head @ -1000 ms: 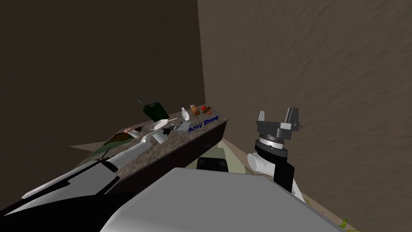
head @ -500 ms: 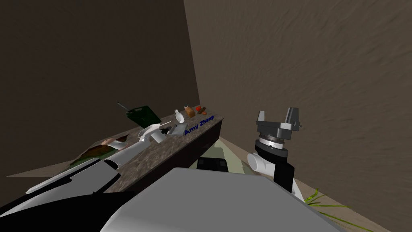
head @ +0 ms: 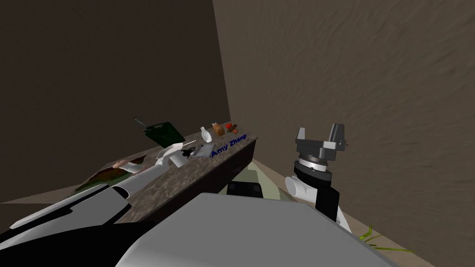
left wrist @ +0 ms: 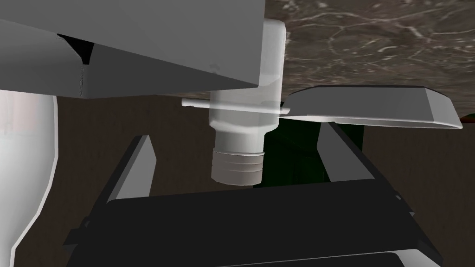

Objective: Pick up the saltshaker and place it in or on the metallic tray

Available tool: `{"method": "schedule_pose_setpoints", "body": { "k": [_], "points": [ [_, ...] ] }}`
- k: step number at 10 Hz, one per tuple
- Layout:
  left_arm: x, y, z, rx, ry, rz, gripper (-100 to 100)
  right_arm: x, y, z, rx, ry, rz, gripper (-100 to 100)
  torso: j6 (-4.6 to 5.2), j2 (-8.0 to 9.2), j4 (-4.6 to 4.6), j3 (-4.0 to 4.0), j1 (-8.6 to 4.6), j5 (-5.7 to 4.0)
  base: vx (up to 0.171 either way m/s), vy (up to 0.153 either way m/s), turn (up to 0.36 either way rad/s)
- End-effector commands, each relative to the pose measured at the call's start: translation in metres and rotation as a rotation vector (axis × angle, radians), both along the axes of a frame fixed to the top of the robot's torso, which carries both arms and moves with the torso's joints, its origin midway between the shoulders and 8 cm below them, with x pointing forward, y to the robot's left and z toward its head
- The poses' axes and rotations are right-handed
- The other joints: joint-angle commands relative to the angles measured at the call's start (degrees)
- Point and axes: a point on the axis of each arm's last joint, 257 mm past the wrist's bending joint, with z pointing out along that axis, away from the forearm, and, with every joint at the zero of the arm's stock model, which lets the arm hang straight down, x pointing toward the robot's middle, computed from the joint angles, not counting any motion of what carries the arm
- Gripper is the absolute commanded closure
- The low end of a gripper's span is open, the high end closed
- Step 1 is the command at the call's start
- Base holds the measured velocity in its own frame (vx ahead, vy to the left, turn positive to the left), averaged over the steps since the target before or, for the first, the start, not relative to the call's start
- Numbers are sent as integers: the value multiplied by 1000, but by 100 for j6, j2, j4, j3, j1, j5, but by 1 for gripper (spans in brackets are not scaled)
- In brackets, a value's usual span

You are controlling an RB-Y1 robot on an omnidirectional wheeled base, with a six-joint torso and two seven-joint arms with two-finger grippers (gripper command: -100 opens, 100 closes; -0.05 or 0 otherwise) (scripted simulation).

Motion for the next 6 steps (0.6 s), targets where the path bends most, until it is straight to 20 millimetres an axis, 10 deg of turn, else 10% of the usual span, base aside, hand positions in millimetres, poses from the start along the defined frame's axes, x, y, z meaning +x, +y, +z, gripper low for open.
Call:
{"method": "schedule_pose_setpoints", "body": {
  "k": [1,6],
  "points": [
    [-1,5,-2,-2,-3,-5,-100,0,0,0,0,0,0,0,0,0,0,0,0,0,52,-44,10],
    [-26,36,-6,-3,0,-19,-100,0,0,0,0,0,0,0,0,1,0,1,3,0,69,-50,31]
  ]
}}
